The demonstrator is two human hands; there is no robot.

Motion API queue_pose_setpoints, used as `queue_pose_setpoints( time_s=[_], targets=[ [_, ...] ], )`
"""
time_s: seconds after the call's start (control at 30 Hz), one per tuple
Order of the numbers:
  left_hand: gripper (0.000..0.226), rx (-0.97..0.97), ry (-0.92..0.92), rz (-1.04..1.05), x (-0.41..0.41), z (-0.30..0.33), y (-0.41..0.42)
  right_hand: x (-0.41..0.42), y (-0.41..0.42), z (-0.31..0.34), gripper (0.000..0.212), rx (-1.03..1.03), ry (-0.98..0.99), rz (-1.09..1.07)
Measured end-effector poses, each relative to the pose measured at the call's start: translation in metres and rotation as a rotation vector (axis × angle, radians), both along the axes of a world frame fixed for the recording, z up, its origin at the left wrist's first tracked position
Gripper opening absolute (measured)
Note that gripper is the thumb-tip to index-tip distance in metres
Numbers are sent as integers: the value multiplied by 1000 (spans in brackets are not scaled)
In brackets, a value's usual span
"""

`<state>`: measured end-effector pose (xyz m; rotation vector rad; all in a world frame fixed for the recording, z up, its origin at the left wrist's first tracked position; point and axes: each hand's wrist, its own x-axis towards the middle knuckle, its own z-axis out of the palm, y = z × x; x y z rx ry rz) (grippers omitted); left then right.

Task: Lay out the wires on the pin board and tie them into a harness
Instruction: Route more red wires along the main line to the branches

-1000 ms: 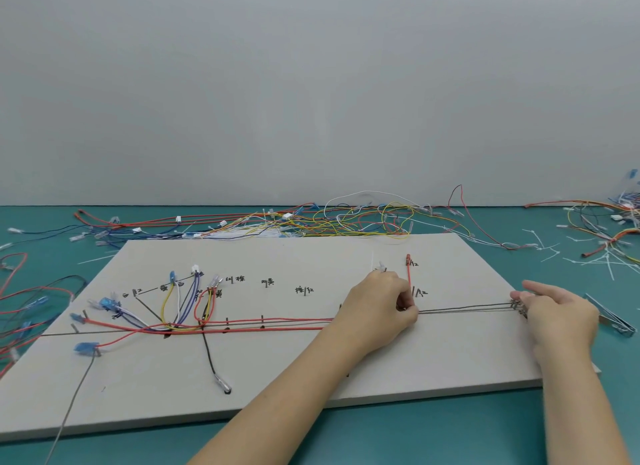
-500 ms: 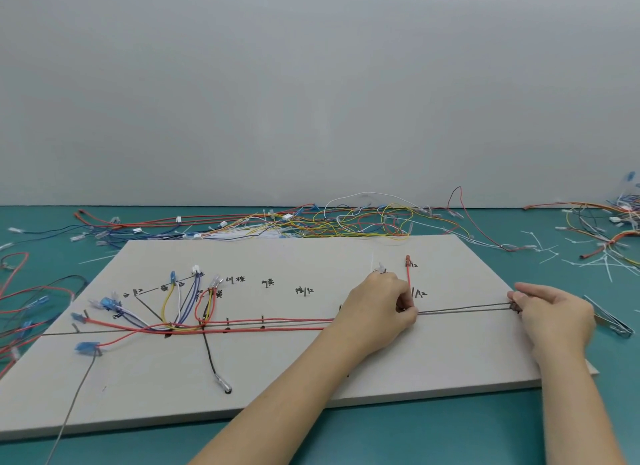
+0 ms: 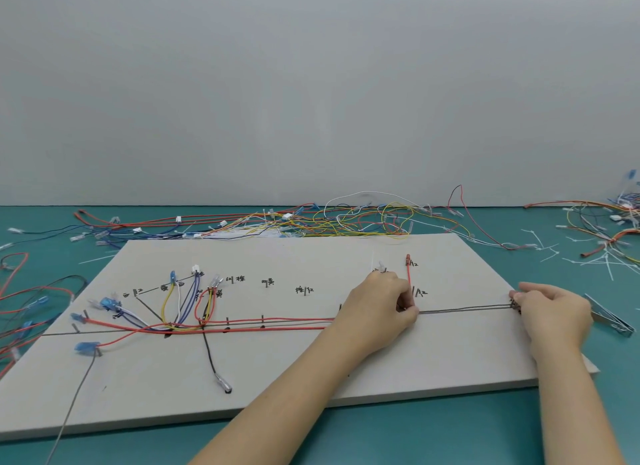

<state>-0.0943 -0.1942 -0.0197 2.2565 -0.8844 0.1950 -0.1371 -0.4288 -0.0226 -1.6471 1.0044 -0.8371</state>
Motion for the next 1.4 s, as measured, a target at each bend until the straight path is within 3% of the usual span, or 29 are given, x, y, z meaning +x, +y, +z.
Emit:
queue_pose_setpoints(
  time_s=[0.23, 0.6, 0.8, 0.97, 1.07, 1.17, 1.27, 1.4],
  targets=[
    [10, -86, 211, 14, 4, 3, 2, 0, -3, -1, 29, 20, 22, -20],
    [7, -90, 241, 33, 2, 4, -1, -5, 17, 10, 15, -286, 163, 101],
    [16, -225, 317, 23, 3, 9, 5, -3, 33, 16, 43, -244, 186, 71],
    [9, -424, 517, 26, 10, 33, 20, 0, 41, 18, 46, -228, 35, 41],
    [10, -339, 506, 33, 20, 48, 44, 2, 49, 19, 33, -225, -87, 92],
    [12, -99, 514, 72, 31, 54, 80, 5, 67, 17, 8, -278, -71, 310],
    [8, 82, 521, 99, 38, 55, 115, 9, 90, 12, 20, -402, 49, 573],
    [11, 56, 315, 259, 40, 49, 144, 12, 109, 6, 32, -516, 117, 661]
  ],
)
